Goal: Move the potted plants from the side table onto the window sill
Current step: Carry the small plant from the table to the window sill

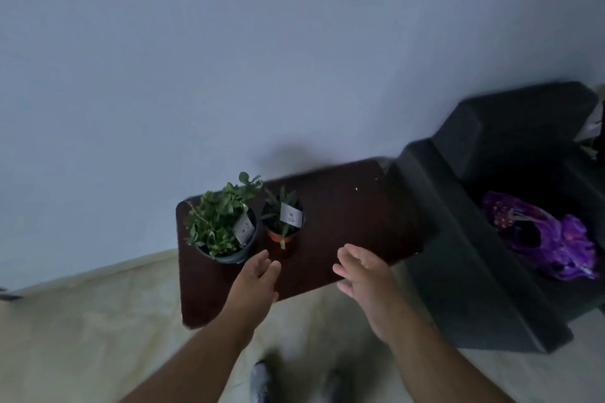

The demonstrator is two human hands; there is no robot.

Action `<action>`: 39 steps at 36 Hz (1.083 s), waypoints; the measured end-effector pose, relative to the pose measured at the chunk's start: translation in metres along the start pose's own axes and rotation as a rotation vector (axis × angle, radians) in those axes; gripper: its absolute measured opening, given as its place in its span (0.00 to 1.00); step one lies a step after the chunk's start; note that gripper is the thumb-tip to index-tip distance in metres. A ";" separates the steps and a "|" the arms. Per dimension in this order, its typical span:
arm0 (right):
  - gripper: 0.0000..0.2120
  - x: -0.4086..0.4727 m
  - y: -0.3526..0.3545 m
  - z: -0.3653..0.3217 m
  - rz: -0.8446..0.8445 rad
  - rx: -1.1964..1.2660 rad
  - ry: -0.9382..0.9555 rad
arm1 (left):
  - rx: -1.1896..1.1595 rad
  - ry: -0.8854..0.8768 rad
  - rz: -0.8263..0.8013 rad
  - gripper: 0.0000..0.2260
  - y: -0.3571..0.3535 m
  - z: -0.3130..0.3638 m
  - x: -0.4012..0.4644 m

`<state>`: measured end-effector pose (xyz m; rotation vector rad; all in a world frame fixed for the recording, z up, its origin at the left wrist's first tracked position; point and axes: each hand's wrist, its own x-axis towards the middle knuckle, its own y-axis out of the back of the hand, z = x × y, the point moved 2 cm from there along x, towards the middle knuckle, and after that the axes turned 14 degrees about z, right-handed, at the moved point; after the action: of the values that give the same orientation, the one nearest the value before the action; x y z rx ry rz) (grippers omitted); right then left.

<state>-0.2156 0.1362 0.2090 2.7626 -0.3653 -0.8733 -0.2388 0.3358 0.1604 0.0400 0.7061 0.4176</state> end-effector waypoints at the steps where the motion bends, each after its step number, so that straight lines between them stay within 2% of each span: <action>1: 0.24 0.018 -0.003 -0.002 -0.012 -0.010 -0.009 | -0.003 0.017 0.017 0.23 -0.007 0.000 0.012; 13: 0.24 0.212 -0.056 0.010 -0.200 -0.168 -0.060 | -0.006 0.177 0.267 0.25 -0.084 -0.018 0.131; 15: 0.24 0.236 -0.066 0.016 -0.208 -0.178 -0.078 | 0.018 0.198 0.294 0.23 -0.093 -0.022 0.147; 18: 0.23 0.271 -0.086 0.030 -0.233 -0.210 -0.101 | 0.027 0.219 0.335 0.14 -0.107 -0.029 0.175; 19: 0.23 0.281 -0.094 0.036 -0.247 -0.222 -0.113 | 0.033 0.221 0.352 0.15 -0.110 -0.032 0.184; 22: 0.23 0.296 -0.109 0.046 -0.279 -0.243 -0.118 | 0.032 0.206 0.398 0.19 -0.113 -0.040 0.202; 29: 0.19 0.318 -0.134 0.061 -0.335 -0.264 -0.114 | -0.009 0.217 0.414 0.17 -0.114 -0.075 0.232; 33: 0.20 0.320 -0.131 0.064 -0.294 -0.266 -0.105 | -0.019 0.177 0.397 0.11 -0.119 -0.070 0.226; 39: 0.20 0.296 -0.097 0.031 -0.259 -0.274 -0.066 | -0.064 0.133 0.362 0.12 -0.124 -0.039 0.186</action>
<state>0.0166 0.1349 -0.0003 2.5638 0.1010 -0.9918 -0.0921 0.2901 -0.0064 0.0809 0.8181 0.7949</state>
